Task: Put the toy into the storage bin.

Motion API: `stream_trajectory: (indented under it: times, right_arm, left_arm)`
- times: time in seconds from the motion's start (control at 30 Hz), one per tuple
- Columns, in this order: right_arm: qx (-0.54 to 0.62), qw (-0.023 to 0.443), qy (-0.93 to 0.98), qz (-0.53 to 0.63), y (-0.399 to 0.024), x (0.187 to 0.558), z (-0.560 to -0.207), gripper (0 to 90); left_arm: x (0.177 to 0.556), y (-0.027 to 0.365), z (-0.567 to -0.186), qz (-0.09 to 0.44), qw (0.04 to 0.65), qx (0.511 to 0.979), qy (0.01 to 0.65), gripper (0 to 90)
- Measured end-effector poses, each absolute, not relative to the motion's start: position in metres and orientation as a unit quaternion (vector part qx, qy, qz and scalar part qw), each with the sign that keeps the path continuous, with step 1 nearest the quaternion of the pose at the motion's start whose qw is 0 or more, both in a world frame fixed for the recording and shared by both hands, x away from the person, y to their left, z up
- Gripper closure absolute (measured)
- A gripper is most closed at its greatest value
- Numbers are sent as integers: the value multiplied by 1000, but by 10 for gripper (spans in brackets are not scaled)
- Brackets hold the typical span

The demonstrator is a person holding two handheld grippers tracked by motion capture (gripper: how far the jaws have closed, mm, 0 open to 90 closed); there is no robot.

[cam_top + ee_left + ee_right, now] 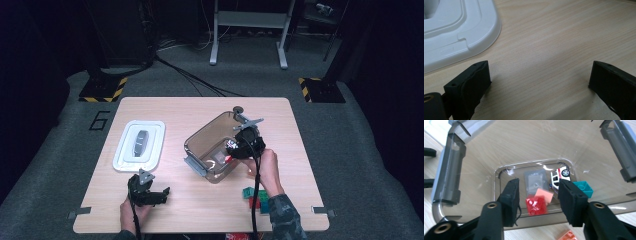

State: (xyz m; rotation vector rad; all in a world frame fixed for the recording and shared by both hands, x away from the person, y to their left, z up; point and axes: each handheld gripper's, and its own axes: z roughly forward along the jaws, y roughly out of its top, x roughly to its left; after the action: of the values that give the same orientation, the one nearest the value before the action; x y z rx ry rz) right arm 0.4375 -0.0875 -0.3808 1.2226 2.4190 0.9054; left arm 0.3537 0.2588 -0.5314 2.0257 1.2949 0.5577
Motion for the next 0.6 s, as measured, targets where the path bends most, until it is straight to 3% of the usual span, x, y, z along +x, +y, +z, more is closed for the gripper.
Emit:
stream_trajectory:
  times: [0.3,0.6]
  right_arm:
    - [440,148,814,349,-109,425,-371,211]
    - [447,160,800,366,-136,408,-375,120]
  left_arm:
    - [354,259,-531,213,330,775,495,34]
    - [354,259,-531,213,330,775,495,34]
